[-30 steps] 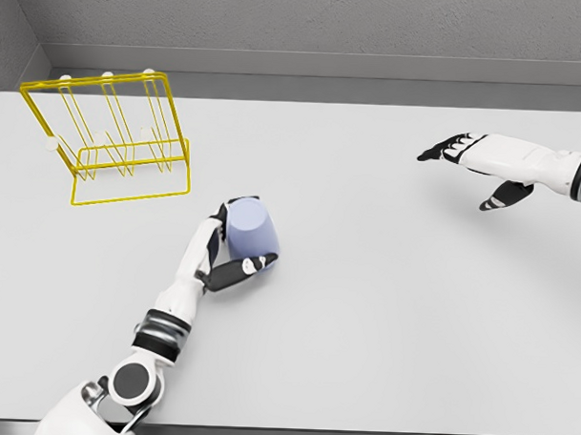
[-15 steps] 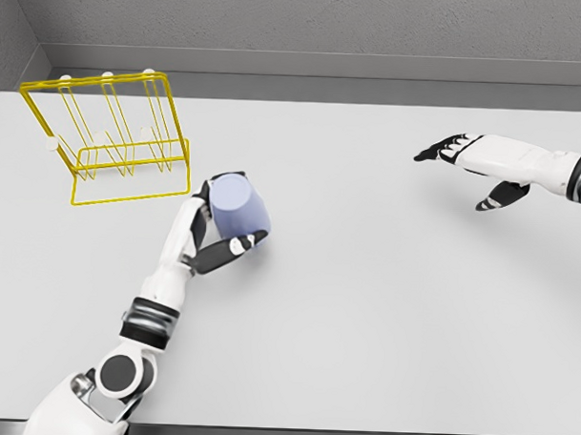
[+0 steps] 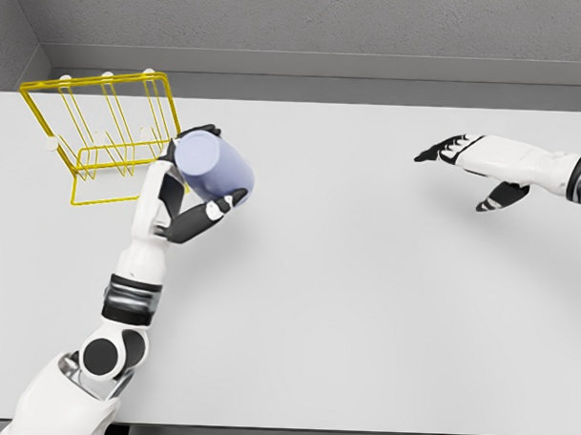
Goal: Place the cup on the cup holder with both arms
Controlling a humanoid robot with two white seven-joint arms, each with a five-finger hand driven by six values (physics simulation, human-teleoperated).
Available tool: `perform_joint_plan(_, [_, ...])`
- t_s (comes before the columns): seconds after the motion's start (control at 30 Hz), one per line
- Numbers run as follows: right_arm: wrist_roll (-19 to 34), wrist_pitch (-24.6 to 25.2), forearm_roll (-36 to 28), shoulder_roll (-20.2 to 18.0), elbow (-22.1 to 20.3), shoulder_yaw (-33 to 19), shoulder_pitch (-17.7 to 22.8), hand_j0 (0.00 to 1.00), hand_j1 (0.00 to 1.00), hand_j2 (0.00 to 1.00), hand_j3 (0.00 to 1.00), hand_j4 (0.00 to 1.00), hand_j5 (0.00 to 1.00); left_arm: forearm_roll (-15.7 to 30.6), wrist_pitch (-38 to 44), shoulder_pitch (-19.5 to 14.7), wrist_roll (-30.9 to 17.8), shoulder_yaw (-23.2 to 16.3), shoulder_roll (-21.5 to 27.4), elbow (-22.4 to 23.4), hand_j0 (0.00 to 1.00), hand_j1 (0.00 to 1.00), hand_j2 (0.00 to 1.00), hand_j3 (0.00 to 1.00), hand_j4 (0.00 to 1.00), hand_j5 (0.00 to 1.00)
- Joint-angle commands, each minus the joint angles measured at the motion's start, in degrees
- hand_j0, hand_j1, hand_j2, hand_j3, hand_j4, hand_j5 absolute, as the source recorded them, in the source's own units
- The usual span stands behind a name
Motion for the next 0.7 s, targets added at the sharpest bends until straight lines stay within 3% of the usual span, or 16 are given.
perform_joint_plan(0.0, [-0.03,0.12,-0.36,-0.06,-0.03,-0.04,0.00,1.00,1.00,1.00,1.00,1.00,1.00,-0.02,-0.52,-0.18,0.16,0.99,-0.01,-0.04,0.67,0.67,0.67,0.67,0.67,0.67])
perform_joint_plan(0.23, [-0.03,0.12,-0.36,0.30,-0.11,0.22,-0.09,1.00,1.00,1.00,1.00,1.00,1.00,0.25,-0.17,-1.93,0.16,2.75,0.42,-0.04,0.66,0.66,0.66,0.66,0.66,0.66])
perform_joint_plan(0.47, [0.06,0.12,-0.36,0.82,-0.03,0.40,-0.09,1.00,1.00,1.00,1.00,1.00,1.00,7.10,0.36,-4.13,0.07,3.10,4.38,-0.04,0.65,0.65,0.65,0.65,0.65,0.65])
perform_joint_plan(0.67, [-0.03,0.12,-0.36,0.74,-0.03,0.31,-0.18,1.00,1.00,1.00,1.00,1.00,1.00,8.51,2.29,-5.89,0.07,3.10,5.87,0.04,0.64,0.64,0.64,0.64,0.64,0.64])
